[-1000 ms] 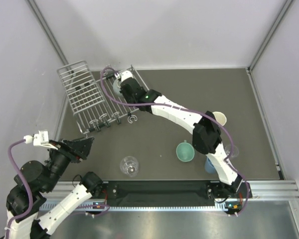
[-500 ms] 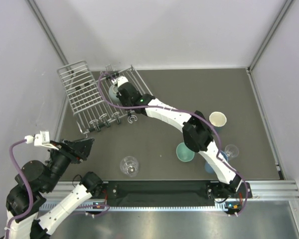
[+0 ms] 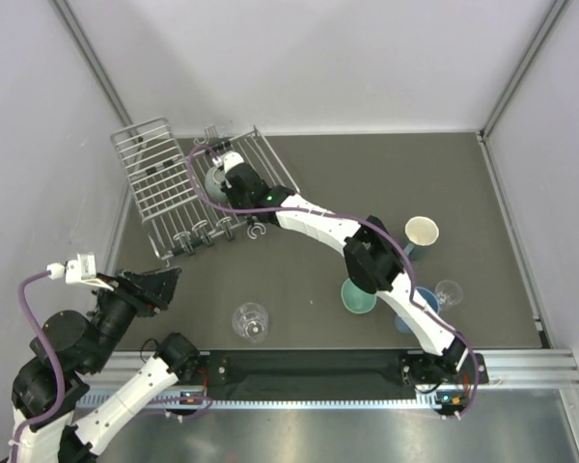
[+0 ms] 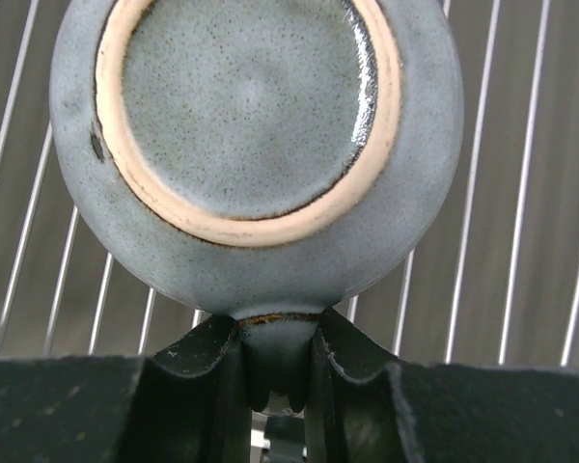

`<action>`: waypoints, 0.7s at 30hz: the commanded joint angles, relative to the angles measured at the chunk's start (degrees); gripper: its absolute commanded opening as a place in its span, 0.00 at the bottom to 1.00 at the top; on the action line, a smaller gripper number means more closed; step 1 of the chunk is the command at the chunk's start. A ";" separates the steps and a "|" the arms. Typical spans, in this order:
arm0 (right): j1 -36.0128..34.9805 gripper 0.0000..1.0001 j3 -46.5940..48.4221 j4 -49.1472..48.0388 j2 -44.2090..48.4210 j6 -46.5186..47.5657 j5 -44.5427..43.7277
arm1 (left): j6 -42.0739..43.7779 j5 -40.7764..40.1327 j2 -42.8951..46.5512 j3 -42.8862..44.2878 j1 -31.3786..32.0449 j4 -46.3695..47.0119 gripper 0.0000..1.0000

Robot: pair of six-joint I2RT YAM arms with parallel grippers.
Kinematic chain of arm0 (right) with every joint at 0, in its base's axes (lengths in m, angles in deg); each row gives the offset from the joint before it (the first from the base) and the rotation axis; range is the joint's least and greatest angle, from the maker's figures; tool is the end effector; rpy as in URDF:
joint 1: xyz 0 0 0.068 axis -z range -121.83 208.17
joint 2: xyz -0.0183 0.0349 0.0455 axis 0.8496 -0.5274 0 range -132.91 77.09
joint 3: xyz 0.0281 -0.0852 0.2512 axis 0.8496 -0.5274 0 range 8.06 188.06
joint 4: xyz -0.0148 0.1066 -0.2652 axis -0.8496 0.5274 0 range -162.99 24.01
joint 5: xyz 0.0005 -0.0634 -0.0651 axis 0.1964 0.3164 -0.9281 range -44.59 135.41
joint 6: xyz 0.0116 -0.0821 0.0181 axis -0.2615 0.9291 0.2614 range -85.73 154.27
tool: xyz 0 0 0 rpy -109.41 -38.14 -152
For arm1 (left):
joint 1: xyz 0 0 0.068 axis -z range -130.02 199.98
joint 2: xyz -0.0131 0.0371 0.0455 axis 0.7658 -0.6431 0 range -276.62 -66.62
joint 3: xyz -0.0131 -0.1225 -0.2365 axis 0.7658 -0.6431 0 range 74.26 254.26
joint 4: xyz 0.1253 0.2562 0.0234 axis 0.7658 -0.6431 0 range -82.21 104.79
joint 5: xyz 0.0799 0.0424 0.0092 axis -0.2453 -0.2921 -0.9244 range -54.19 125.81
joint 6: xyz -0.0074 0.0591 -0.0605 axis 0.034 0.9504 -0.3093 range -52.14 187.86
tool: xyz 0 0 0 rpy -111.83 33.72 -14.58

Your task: Load the cups into the dish rack

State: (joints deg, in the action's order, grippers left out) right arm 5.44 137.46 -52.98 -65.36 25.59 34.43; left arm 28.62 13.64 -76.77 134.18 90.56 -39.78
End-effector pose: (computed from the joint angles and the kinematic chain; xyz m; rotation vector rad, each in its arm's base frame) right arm 0.3901 0.4892 0.1875 -0.7064 2.0470 0.4200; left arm 0.0475 -0.0035 0.3927 -0.2821 1.6776 -0.7362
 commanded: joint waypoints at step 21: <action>0.08 0.19 7.62 -8.94 -1.95 -1.16 3.25 | -0.31 -1.21 -0.13 0.72 0.03 -0.45 0.68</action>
State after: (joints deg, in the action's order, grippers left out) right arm 5.44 139.78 -53.94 -67.00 24.62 37.27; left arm 28.55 13.35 -76.77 134.18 90.56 -40.13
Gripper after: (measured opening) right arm 0.194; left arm 0.679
